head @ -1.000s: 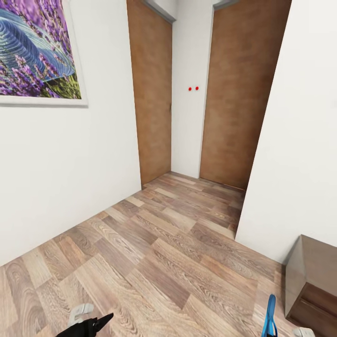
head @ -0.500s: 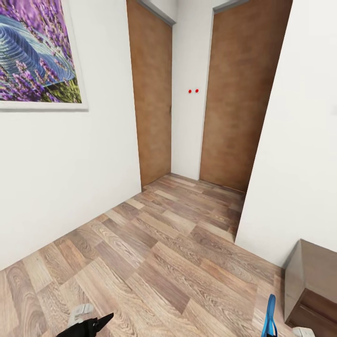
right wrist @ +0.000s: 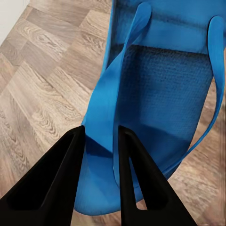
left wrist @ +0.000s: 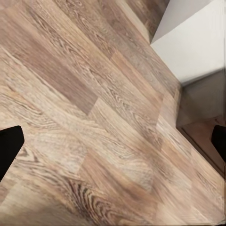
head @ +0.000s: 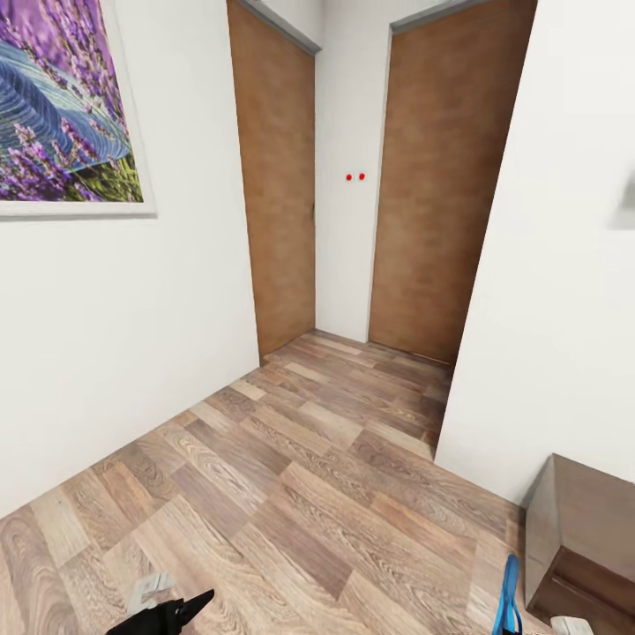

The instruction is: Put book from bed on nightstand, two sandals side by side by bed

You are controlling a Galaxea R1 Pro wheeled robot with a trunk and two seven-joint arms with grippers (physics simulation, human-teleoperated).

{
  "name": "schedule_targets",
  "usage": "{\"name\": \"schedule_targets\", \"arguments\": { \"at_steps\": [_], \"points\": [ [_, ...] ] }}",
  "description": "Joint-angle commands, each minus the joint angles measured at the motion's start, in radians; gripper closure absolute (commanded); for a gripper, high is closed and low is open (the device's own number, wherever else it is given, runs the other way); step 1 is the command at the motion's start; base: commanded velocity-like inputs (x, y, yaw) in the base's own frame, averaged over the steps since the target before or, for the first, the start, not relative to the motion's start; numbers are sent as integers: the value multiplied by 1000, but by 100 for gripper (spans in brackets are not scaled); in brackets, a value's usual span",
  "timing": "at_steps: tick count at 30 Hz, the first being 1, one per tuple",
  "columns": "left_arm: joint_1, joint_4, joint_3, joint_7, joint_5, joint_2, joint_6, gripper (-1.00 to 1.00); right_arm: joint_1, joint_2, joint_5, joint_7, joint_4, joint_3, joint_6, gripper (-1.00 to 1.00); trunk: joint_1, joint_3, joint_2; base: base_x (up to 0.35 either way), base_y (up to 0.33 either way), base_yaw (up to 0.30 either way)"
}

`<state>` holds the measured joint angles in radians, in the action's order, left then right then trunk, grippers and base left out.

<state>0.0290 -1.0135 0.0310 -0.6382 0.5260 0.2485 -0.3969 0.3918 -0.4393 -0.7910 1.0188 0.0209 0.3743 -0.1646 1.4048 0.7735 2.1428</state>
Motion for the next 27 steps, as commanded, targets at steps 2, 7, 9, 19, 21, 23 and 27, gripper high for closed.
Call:
{"name": "schedule_targets", "arguments": {
  "at_steps": [2,7,9,19,21,23,27],
  "points": [
    [0,0,1,-1,8,0,-9,-100,1,0,-5,2,-1,9,-6,100,-8,-6,-14,0,0,-259],
    [0,0,1,-2,8,0,-8,-100,1,0,-5,3,-1,9,-6,100,-27,-24,-49,0,0,-203],
    [0,0,1,-3,8,0,-8,-100,1,0,-5,3,-1,9,-6,100,-35,-31,-63,0,0,-41],
    [0,0,1,-3,8,0,-9,-100,1,1,-5,4,-1,9,-6,100,-73,-62,-133,0,0,-29],
    [0,0,1,-3,8,0,-9,-100,1,1,-5,4,-1,9,-6,100,-81,-68,-147,0,0,-194],
    [0,0,1,-3,8,0,-9,-100,1,0,-5,4,-1,9,-6,100,-88,-75,-161,0,0,-246],
    [0,0,1,-3,8,0,-8,-100,1,0,-5,4,-1,9,-6,100,-104,-87,-189,0,0,-212]
  ]
}}
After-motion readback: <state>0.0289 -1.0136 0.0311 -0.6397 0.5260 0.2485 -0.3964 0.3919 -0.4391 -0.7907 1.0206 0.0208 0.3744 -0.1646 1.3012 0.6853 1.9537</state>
